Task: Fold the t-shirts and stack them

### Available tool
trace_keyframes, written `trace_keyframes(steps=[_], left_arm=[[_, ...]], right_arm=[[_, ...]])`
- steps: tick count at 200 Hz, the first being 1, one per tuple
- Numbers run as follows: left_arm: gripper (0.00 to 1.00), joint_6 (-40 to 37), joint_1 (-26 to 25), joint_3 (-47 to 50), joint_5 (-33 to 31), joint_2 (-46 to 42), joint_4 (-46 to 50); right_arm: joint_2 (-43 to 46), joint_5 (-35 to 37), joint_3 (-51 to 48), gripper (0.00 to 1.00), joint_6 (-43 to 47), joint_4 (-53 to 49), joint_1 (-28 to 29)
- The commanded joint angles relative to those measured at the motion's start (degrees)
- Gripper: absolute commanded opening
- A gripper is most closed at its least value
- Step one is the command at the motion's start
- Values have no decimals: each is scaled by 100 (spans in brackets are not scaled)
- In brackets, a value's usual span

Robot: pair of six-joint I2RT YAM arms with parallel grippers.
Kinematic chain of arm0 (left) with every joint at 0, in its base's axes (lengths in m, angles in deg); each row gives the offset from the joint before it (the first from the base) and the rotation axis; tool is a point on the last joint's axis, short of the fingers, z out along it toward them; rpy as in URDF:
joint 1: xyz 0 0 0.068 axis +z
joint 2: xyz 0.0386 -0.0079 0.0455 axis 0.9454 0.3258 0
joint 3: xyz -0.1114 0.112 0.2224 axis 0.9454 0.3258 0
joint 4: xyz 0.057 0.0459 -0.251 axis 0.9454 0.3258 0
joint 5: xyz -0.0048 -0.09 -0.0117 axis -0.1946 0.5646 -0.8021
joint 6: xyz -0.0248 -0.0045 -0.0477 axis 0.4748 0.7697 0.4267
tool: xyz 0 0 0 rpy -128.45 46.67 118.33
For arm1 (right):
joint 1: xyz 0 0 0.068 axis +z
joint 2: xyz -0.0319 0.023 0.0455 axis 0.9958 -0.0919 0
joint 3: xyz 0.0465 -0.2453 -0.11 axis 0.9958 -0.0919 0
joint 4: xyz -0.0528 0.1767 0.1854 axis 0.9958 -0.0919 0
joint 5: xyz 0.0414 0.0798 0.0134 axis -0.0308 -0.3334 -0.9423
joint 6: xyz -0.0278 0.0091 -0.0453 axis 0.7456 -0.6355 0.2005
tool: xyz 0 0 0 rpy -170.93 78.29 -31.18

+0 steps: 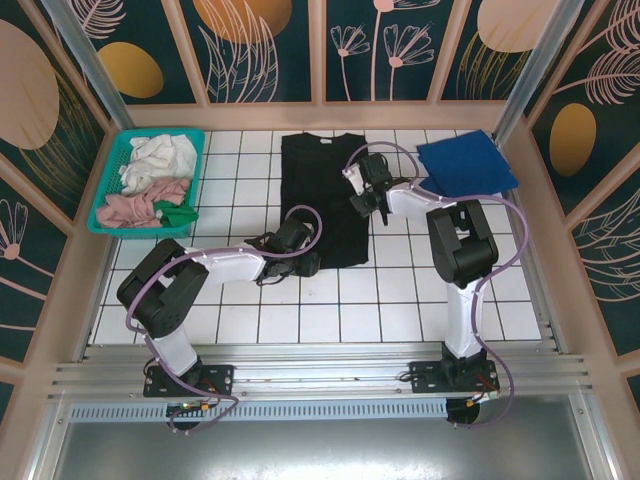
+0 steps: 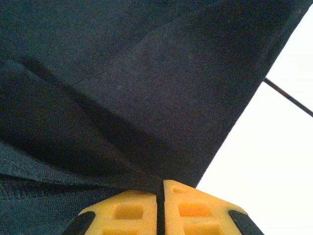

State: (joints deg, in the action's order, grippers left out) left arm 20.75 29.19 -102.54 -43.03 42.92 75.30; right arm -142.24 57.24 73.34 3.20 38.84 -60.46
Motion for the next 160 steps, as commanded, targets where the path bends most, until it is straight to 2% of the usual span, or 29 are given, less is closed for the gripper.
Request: trace_keyframes(steps=[1, 31, 47, 71, 84, 95, 119, 160], left_arm=[[39, -126, 69, 264, -277, 272, 1017], [38, -161, 69, 278, -242, 304, 1022], [38, -166, 73, 296, -242, 328, 1025], [38, -155, 70, 300, -242, 343, 1026], [38, -148, 68, 274, -233, 355, 1022], [38, -148, 73, 240, -217, 365, 1035], [37, -178, 69, 153, -155, 404, 1087], [37, -245, 69, 185, -194, 277, 1157]], right_arm=[[-84, 307, 745, 11, 230, -628, -217], [-241, 475, 1320, 23, 322, -1089, -354], [-296, 478, 1574, 38, 268, -1192, -389], [-227, 292, 1671, 39, 70, -1247, -373], [-4, -37, 1298, 39, -39, -1080, -303], [342, -206, 563, 42, -26, -580, -167], [773, 50, -786, 52, 145, 611, 163], [332, 438, -797, 58, 67, 880, 140]])
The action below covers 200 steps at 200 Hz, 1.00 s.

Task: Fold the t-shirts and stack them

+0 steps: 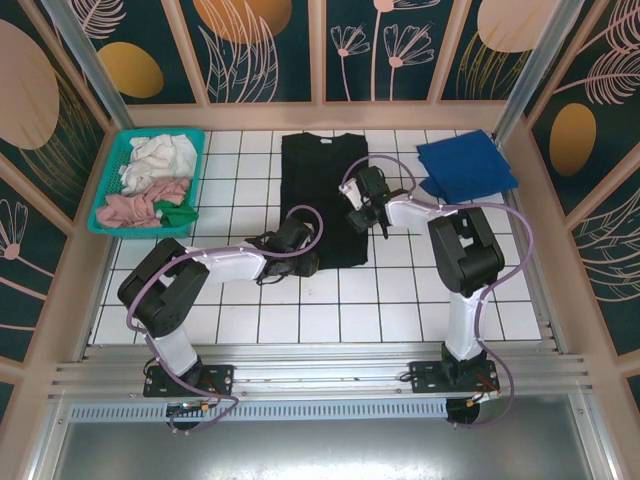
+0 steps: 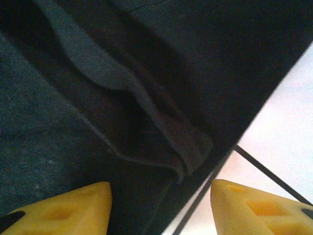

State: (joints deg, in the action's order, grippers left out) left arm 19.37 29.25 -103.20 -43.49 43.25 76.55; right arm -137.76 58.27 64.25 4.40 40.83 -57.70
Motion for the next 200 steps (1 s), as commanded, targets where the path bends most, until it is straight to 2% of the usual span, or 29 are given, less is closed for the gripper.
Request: trace_keyframes(steps=[1, 40, 47, 74, 97, 135, 172, 200], left_arm=[[37, -107, 66, 251, -150, 244, 1033], [36, -98, 76, 302, -152, 255, 1023], [35, -109, 72, 327, -151, 256, 1025], [32, -137, 70, 415, -170, 256, 1016], [30, -159, 77, 501, -165, 230, 993], [29, -194, 82, 622, -151, 230, 955], [28, -221, 86, 671, -135, 245, 946], [28, -239, 93, 637, -135, 254, 979]], right_arm=[[-127, 354, 120, 58, -53, 690, -136], [-441, 344, 494, 54, -97, 680, -264], [-481, 286, 572, 50, -111, 666, -296], [-627, 178, 911, 23, -49, 522, -409], [-755, 437, 1263, 16, 201, 336, -461], [-963, 981, 1846, 17, 765, 97, -498], [-884, 1711, 1837, 40, 1386, 493, -503], [-813, 1803, 2021, 46, 1433, 438, -566]])
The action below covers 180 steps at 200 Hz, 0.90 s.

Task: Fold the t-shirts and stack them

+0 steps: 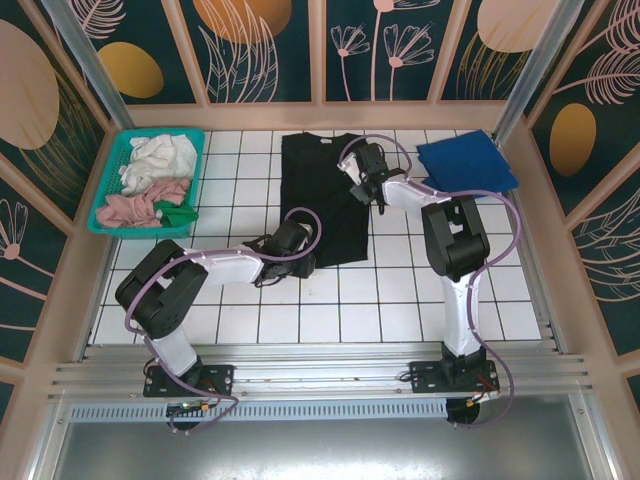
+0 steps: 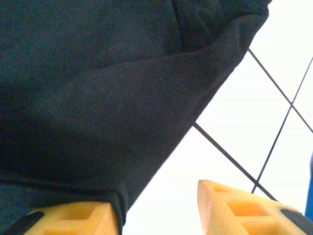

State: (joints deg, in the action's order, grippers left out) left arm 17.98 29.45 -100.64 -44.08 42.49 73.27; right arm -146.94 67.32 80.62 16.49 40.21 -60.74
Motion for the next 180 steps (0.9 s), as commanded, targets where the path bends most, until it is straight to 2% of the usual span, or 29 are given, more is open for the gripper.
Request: trace_keyframes(steps=[1, 14, 42, 70, 86, 111, 130, 139, 168, 180], left_arm=[[29, -99, 70, 381, -76, 334, 1308], [29, -108, 74, 339, -50, 322, 1317], [29, -97, 84, 302, -32, 202, 1339], [30, -116, 93, 305, -11, 144, 1369], [30, -117, 103, 260, -22, 152, 1396], [30, -110, 102, 190, -10, 164, 1401], [29, -101, 113, 136, -6, 179, 1413], [30, -107, 112, 110, 0, 175, 1412], [29, -156, 114, 57, -14, 163, 1481], [29, -167, 115, 58, -29, 145, 1508]], right_arm=[[108, 882, 391, 46, 215, 485, -263], [172, 779, 402, 47, 118, 410, -263], [362, 949, -84, 52, 269, 967, -318], [301, 805, 57, 52, 372, 783, -494], [308, 207, 354, 52, 189, 258, -631], [103, -1941, 1356, 53, -475, -1685, -839], [-26, -3036, 1530, 56, -797, -2345, -888], [-86, -3247, 1517, 56, -956, -2493, -898], [-247, -3305, 1495, 54, -1435, -2595, -994], [-287, -3729, 1596, 51, -1503, -2769, -1094]])
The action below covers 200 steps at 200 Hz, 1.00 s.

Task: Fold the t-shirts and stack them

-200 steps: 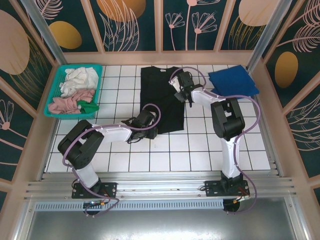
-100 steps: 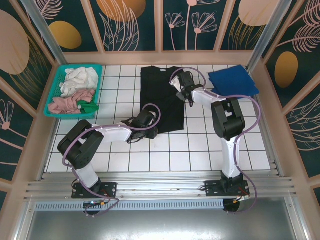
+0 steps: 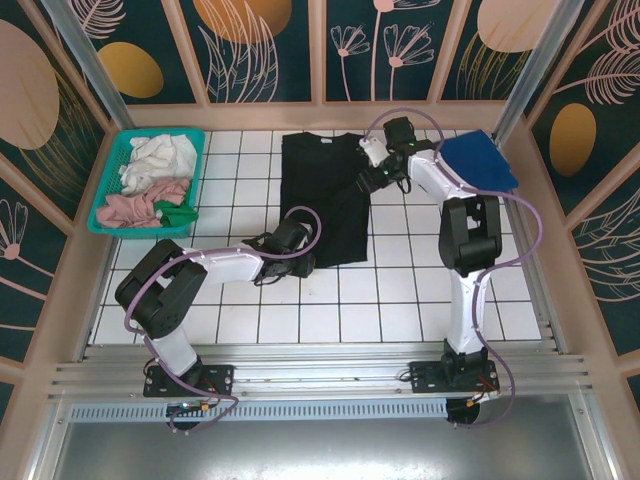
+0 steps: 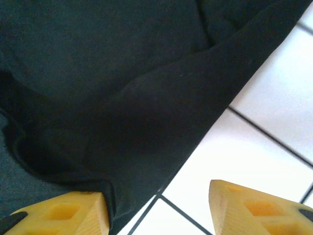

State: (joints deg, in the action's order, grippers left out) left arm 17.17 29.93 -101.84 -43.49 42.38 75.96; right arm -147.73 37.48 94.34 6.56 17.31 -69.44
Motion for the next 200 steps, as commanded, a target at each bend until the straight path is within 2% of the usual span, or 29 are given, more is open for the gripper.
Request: trace_keyframes(steps=[1, 20, 31, 39, 68, 77, 99, 107, 146, 166, 186, 200], left_arm=[[29, -87, 65, 177, -89, 156, 1241], [30, -97, 71, 189, -91, 129, 1237], [29, -106, 73, 181, -90, 136, 1231], [29, -105, 74, 177, -79, 138, 1233], [28, -114, 72, 177, -56, 129, 1230], [28, -115, 80, 177, -59, 108, 1233], [28, -99, 81, 144, -61, 37, 1259], [32, -80, 81, 99, -39, -3, 1260], [49, 171, 166, -367, 40, -509, 1286], [52, 319, 386, -552, 96, -746, 1163], [53, 420, 731, -804, -79, -663, 1177], [53, 443, 936, -868, -178, -486, 1197]], right_arm=[[-207, -786, 240, 51, -509, -493, -226], [-154, -1651, 352, 45, -429, -796, -393], [-161, -1926, 442, 36, -309, -1071, -443], [-162, -2032, 497, 33, -164, -1275, -452], [-148, -1567, 572, 31, -300, -1354, -576], [-176, -1435, 661, 29, -502, -1316, -641], [-61, -1009, 607, 34, -1284, -960, -656], [107, -876, 338, 38, -1638, -653, -586], [1065, -112, -1621, 41, -3068, 1048, 106], [1397, -234, -2388, 41, -3728, 1819, 377], [1637, 179, -2964, 47, -4094, 2188, 719], [1777, 163, -3313, 47, -4259, 2379, 804]])
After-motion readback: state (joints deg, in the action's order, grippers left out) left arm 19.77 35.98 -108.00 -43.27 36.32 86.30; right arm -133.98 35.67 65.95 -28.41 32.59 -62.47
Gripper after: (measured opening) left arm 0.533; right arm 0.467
